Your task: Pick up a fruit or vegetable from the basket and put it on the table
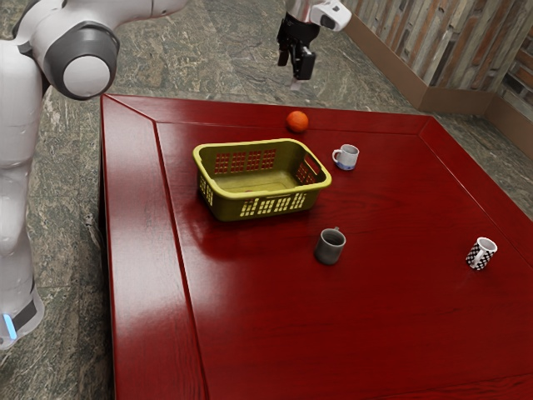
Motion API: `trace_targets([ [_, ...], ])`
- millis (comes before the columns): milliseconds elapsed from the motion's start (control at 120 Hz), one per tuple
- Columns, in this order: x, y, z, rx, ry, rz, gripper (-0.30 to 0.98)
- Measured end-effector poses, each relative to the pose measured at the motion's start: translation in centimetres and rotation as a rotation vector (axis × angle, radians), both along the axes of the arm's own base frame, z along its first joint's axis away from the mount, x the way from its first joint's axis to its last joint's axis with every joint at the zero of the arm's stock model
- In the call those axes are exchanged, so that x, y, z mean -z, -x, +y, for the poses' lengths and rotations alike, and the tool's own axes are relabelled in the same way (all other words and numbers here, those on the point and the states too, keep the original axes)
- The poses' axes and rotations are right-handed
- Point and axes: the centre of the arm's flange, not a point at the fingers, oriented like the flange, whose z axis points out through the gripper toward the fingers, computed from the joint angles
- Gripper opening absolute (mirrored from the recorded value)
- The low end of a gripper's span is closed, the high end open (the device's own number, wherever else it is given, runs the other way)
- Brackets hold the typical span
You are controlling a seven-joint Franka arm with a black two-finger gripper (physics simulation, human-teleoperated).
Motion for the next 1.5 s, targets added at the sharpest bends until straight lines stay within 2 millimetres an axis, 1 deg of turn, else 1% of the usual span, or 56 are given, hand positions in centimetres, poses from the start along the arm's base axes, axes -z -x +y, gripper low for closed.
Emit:
trace_targets([
  [133,0.0,0.1,0.2,0.018,0.003,0.003,0.69],
  [167,-0.4,0.3,0.4,0.019,0.008,-0.005,0.69],
  [200,-0.8,0.6,0.9,0.014,0.011,-0.014,0.68],
  [250,-1.1,1.1,2.5,-0.007,0.023,-0.025,0.69],
  [267,-1.6,1.3,2.9,-0.012,0.022,-0.034,0.69],
  [292,-3.5,1.8,2.8,-0.011,0.007,-0.068,0.69],
  [325,-6.6,2.5,1.3,0.016,-0.013,-0.122,0.69],
  [350,-8.2,2.8,-0.6,0.050,-0.020,-0.151,0.69],
  [367,-9.0,2.8,-2.0,0.078,-0.022,-0.164,0.69],
  [408,-9.9,2.5,-6.2,0.155,-0.022,-0.177,0.69],
  [467,-9.9,2.0,-11.5,0.255,-0.017,-0.173,0.69],
  [517,-9.7,1.7,-14.8,0.316,-0.017,-0.164,0.68],
  [542,-9.4,1.6,-15.9,0.336,-0.017,-0.157,0.68],
  [575,-8.9,1.4,-16.9,0.354,-0.017,-0.143,0.68],
  [617,-8.3,1.2,-17.4,0.364,-0.018,-0.128,0.68],
  [717,-7.8,1.1,-17.3,0.365,-0.024,-0.111,0.69],
  [800,-7.2,1.3,-18.9,0.384,-0.063,-0.087,0.69],
  [858,-7.2,1.4,-19.4,0.391,-0.068,-0.084,0.69],
  [917,-7.2,1.5,-19.4,0.395,-0.061,-0.084,0.69],
  [950,-6.8,1.4,-19.2,0.394,-0.039,-0.078,0.68],
  [983,-5.7,0.8,-17.9,0.371,0.005,-0.061,0.68],
  [1008,-4.5,0.1,-16.4,0.341,0.027,-0.042,0.68],
  [1025,-3.7,-0.4,-15.8,0.328,0.040,-0.031,0.69],
  [1083,-1.5,-1.4,-16.2,0.324,0.107,-0.003,0.68],
  [1117,-0.1,-2.0,-14.9,0.301,0.160,0.012,0.68],
  [1158,0.7,-2.4,-13.6,0.280,0.194,0.019,0.68],
  [1183,1.0,-2.5,-13.6,0.280,0.198,0.022,0.69],
  [1200,1.1,-2.5,-14.0,0.287,0.192,0.024,0.69],
  [1275,1.0,-2.2,-17.5,0.344,0.141,0.029,0.69],
  [1317,1.4,-1.9,-18.7,0.359,0.111,0.042,0.68],
  [1350,1.7,-1.1,-19.5,0.366,0.089,0.059,0.68],
  [1392,2.3,0.6,-20.0,0.371,0.074,0.083,0.68],
  [1458,3.4,2.9,-20.1,0.369,0.070,0.104,0.68],
  [1500,3.9,3.9,-20.0,0.360,0.065,0.107,0.69],
])
